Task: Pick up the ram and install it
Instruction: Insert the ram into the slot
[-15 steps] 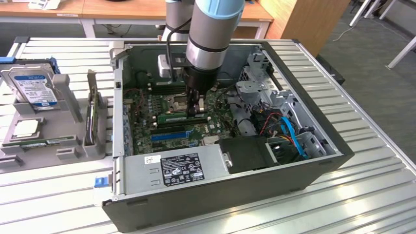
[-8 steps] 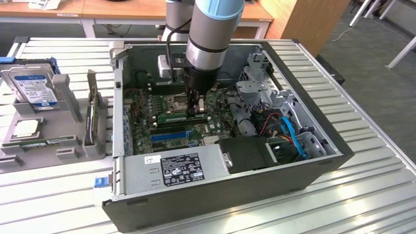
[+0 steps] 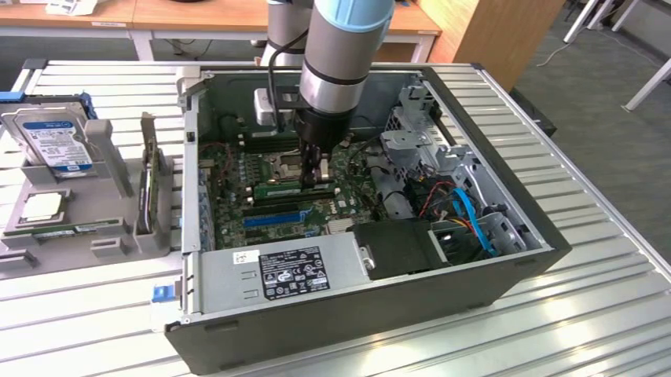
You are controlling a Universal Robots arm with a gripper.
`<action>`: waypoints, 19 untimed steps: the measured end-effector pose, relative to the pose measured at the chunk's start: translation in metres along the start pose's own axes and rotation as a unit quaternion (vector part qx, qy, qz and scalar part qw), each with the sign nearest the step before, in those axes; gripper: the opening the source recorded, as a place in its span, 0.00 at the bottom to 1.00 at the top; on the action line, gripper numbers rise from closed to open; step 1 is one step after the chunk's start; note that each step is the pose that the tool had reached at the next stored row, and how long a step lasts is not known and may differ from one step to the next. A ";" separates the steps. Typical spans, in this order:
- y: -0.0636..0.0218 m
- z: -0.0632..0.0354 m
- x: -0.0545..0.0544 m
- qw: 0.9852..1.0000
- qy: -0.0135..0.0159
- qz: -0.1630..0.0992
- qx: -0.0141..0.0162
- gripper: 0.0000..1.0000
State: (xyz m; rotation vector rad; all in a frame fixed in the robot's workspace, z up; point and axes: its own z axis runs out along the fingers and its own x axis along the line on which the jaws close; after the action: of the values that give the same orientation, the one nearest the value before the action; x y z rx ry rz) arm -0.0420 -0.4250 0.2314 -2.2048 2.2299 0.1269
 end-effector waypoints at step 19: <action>-0.0004 0.0015 0.000 1.000 0.000 0.000 0.000 0.11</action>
State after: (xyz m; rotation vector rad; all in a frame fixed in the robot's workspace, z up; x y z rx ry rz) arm -0.0417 -0.4245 0.2299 -2.2047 2.2298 0.1270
